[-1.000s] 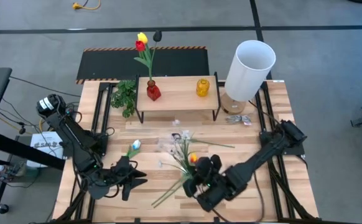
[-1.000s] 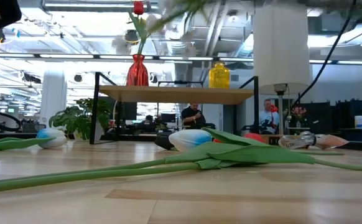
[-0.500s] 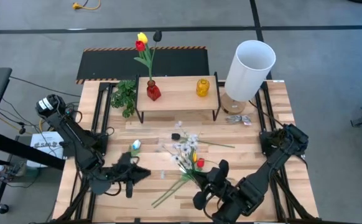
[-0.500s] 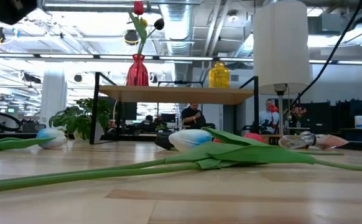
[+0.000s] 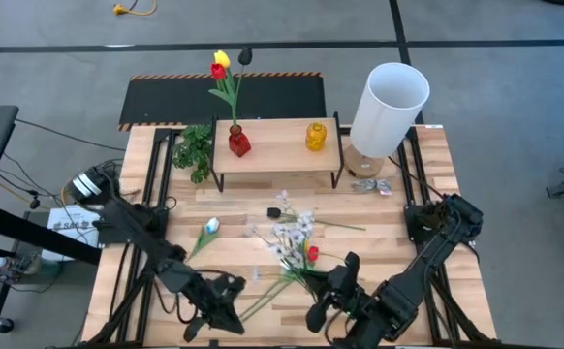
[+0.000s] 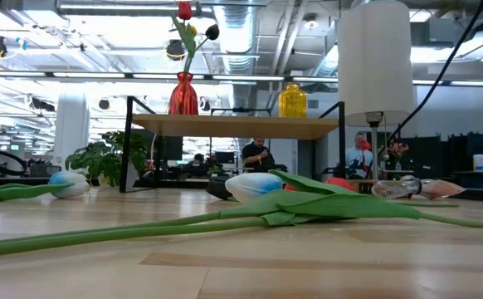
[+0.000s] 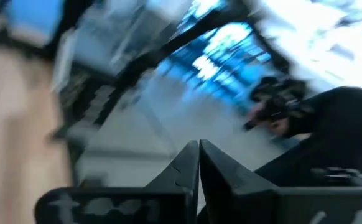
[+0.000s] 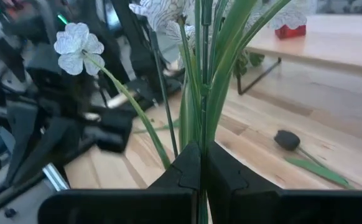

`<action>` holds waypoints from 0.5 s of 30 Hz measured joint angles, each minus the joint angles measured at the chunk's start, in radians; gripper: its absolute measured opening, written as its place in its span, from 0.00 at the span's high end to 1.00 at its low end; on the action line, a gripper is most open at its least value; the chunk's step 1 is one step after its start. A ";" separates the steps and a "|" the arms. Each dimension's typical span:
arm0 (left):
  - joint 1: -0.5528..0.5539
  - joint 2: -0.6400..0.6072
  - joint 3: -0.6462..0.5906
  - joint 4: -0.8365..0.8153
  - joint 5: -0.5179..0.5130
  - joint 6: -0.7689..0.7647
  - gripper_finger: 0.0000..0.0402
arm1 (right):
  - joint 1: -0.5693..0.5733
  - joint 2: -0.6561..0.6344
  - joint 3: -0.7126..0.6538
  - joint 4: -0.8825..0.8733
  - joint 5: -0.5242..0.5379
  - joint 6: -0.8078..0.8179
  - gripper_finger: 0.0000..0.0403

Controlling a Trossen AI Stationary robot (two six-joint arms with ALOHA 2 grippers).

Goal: Pick and place flowers into a vace then onto a shelf
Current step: Put the white flowers into the red vase on the shelf

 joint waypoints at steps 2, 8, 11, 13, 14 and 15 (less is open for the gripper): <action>0.015 0.084 0.000 0.194 0.051 0.025 1.00 | 0.017 -0.016 0.000 0.005 0.027 0.001 1.00; 0.054 0.303 0.004 0.626 -0.026 0.039 1.00 | 0.067 -0.054 0.000 0.009 0.115 -0.007 1.00; 0.062 0.325 0.044 0.599 -0.237 0.110 1.00 | 0.080 -0.066 0.000 0.031 0.156 -0.039 1.00; 0.062 0.328 0.081 0.595 -0.379 0.191 1.00 | 0.079 -0.067 0.000 0.031 0.174 -0.043 1.00; 0.060 0.330 0.093 0.592 -0.449 0.237 1.00 | 0.079 -0.067 0.000 0.031 0.177 -0.043 1.00; 0.060 0.332 0.110 0.588 -0.513 0.291 1.00 | 0.077 -0.067 0.000 0.031 0.182 -0.044 1.00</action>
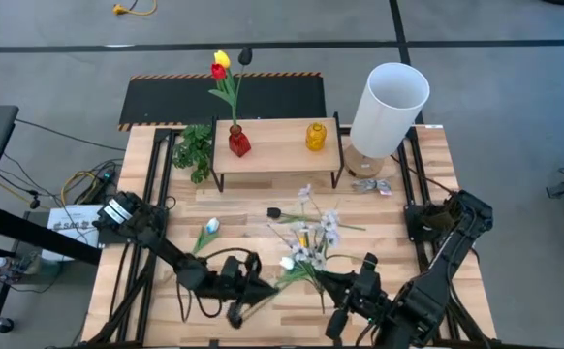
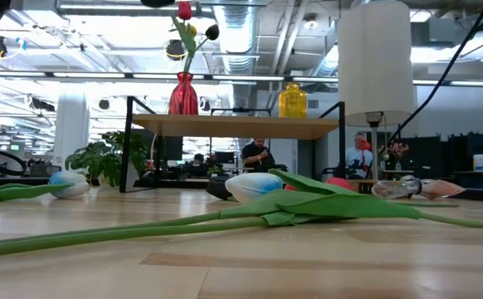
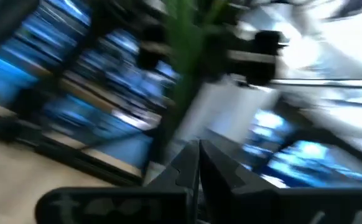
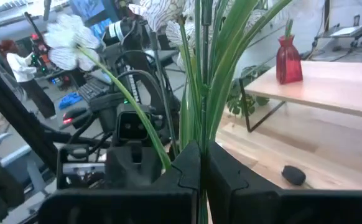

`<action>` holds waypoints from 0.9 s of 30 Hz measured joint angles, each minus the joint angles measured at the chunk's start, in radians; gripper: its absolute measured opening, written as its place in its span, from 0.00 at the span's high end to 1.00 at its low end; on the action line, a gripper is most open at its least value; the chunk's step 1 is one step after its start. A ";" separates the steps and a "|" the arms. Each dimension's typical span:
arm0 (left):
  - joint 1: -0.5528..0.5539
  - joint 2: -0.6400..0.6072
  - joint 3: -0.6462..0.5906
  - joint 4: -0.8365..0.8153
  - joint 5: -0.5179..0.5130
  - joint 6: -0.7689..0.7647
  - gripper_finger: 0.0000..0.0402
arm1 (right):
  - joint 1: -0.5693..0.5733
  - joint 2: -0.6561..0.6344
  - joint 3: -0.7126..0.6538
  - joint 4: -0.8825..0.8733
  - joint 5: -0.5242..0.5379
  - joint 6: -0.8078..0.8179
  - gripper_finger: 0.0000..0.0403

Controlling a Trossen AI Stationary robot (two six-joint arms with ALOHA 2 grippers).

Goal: Pick and place flowers into a vace then onto a shelf
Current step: Put the white flowers into the red vase on the shelf

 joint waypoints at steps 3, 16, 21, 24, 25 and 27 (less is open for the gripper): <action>-0.009 -0.003 0.056 0.004 -0.230 0.161 1.00 | -0.013 0.000 0.000 -0.002 0.017 -0.001 1.00; -0.056 -0.004 0.294 -0.115 -0.728 0.672 1.00 | -0.088 0.000 0.000 -0.005 0.003 -0.128 1.00; -0.072 -0.004 0.294 -0.148 -0.649 0.581 0.97 | -0.092 0.000 0.000 -0.005 0.003 -0.164 1.00; -0.072 -0.004 0.294 -0.178 -0.542 0.501 0.94 | -0.091 0.000 0.000 -0.008 0.003 -0.167 1.00; -0.066 -0.004 0.294 -0.198 -0.512 0.457 0.92 | -0.091 0.000 0.000 -0.008 0.003 -0.167 1.00; -0.052 -0.004 0.294 -0.261 -0.461 0.354 0.88 | -0.092 0.000 0.000 -0.008 0.003 -0.168 1.00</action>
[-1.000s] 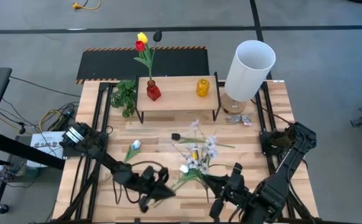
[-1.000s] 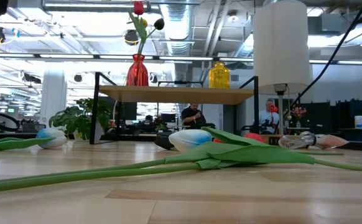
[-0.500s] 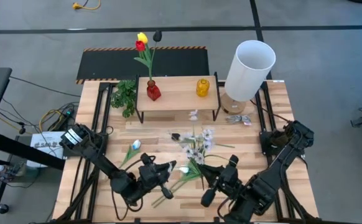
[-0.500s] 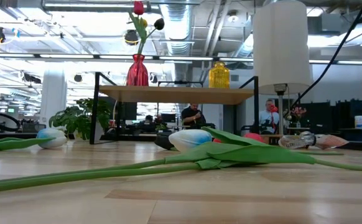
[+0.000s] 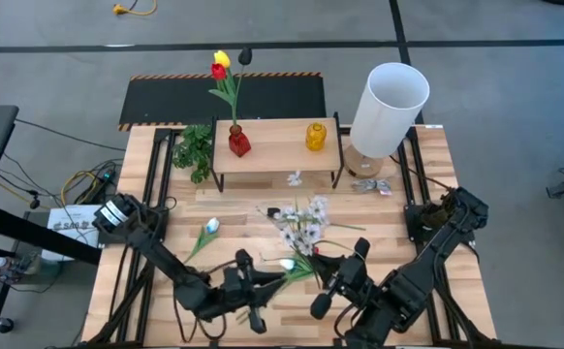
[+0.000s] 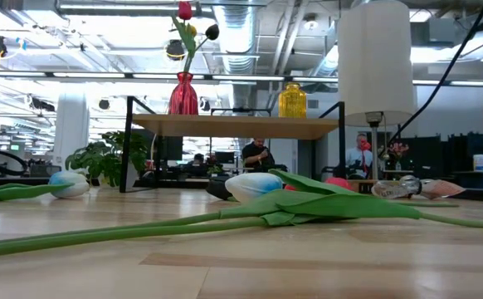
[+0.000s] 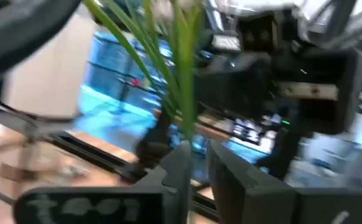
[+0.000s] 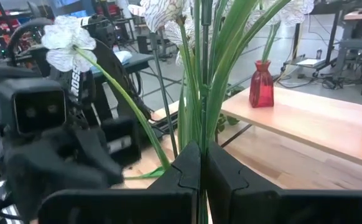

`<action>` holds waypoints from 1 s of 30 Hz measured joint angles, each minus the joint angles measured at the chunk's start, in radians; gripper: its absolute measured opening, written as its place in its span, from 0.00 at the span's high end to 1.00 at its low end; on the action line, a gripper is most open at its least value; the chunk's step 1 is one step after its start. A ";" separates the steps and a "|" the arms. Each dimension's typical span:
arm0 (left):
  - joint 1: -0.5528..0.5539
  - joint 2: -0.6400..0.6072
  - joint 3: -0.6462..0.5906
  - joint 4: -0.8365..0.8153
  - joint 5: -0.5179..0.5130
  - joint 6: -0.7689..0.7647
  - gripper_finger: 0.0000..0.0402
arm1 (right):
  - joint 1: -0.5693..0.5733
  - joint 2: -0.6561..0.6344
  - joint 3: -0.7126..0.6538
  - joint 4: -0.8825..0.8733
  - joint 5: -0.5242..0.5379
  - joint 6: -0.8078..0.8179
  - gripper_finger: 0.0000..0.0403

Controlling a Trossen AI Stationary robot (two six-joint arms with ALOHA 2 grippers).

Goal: Pick and place flowers into a vace then onto a shelf
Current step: Put the white flowers into the red vase on the shelf

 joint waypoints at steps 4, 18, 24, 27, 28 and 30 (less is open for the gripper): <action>0.044 0.000 0.000 -0.113 0.152 -0.176 0.80 | 0.000 0.000 0.000 0.000 -0.005 0.000 1.00; 0.139 0.000 0.000 -0.132 0.250 -0.310 0.70 | -0.003 0.001 0.000 0.008 -0.045 0.001 1.00; 0.183 0.000 0.000 -0.133 0.331 -0.355 0.70 | -0.007 0.002 0.000 0.036 -0.046 -0.037 1.00; 0.201 0.000 0.000 -0.132 0.379 -0.369 0.70 | -0.014 0.002 0.000 0.066 -0.063 -0.074 1.00; 0.206 0.000 0.000 -0.135 0.392 -0.377 0.70 | -0.018 0.002 0.000 0.068 -0.073 -0.076 1.00; 0.212 0.000 0.000 -0.137 0.414 -0.392 0.70 | -0.023 0.002 0.000 0.068 -0.086 -0.076 1.00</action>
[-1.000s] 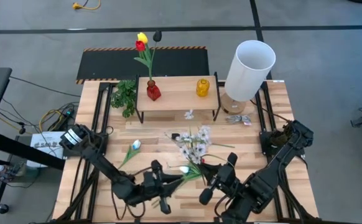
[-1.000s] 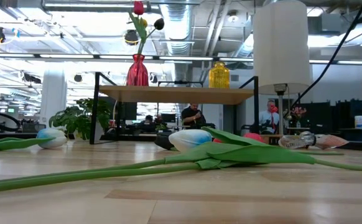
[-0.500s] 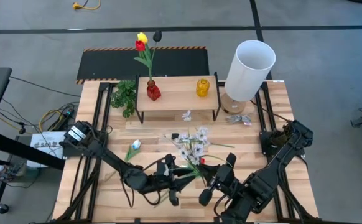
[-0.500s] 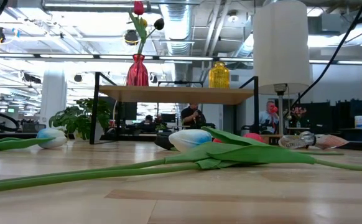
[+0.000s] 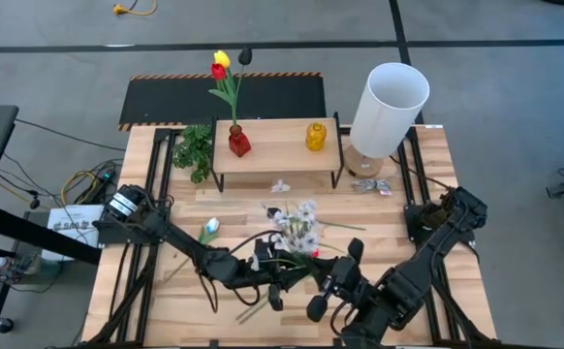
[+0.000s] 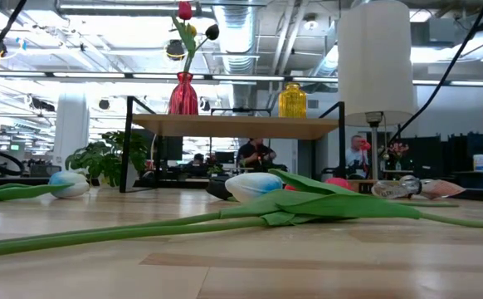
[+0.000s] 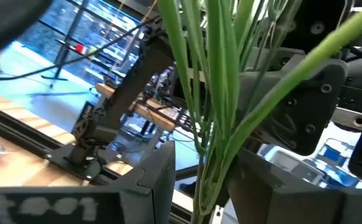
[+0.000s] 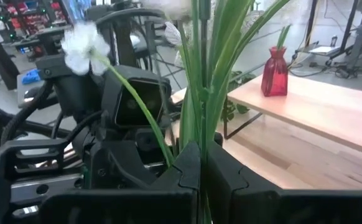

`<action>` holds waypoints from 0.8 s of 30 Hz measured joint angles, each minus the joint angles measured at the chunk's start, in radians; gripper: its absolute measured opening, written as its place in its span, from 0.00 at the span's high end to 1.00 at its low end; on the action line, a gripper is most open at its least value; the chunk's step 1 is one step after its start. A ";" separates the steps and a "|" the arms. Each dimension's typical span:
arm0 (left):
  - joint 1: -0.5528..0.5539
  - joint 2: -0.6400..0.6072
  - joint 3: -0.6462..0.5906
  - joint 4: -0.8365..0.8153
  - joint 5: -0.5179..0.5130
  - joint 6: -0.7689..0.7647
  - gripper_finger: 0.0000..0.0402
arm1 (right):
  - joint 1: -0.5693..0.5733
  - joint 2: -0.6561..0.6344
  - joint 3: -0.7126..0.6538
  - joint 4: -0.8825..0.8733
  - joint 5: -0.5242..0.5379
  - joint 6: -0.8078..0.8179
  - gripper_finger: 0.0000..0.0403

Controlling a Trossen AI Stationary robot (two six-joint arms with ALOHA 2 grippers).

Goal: Pick and place flowers into a vace then onto a shelf
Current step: Put the white flowers into the red vase on the shelf

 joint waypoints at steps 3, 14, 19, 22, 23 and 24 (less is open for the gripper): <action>0.004 0.000 0.000 0.000 0.013 0.000 0.70 | -0.003 0.000 0.000 0.000 -0.001 -0.002 1.00; 0.003 0.000 0.000 0.020 -0.006 0.055 0.70 | -0.009 0.000 0.000 -0.001 0.085 0.001 1.00; 0.000 0.000 0.000 0.065 -0.065 0.085 0.70 | -0.010 0.001 0.000 -0.016 0.104 0.006 1.00; 0.000 0.000 0.000 0.074 -0.079 0.101 0.70 | -0.010 0.001 0.000 -0.020 0.113 0.033 1.00; 0.000 0.000 0.000 0.074 -0.079 0.102 0.70 | -0.010 0.001 0.000 -0.021 0.124 0.037 1.00; 0.000 0.000 0.000 0.074 -0.079 0.102 0.70 | -0.010 0.001 0.000 -0.021 0.132 0.042 1.00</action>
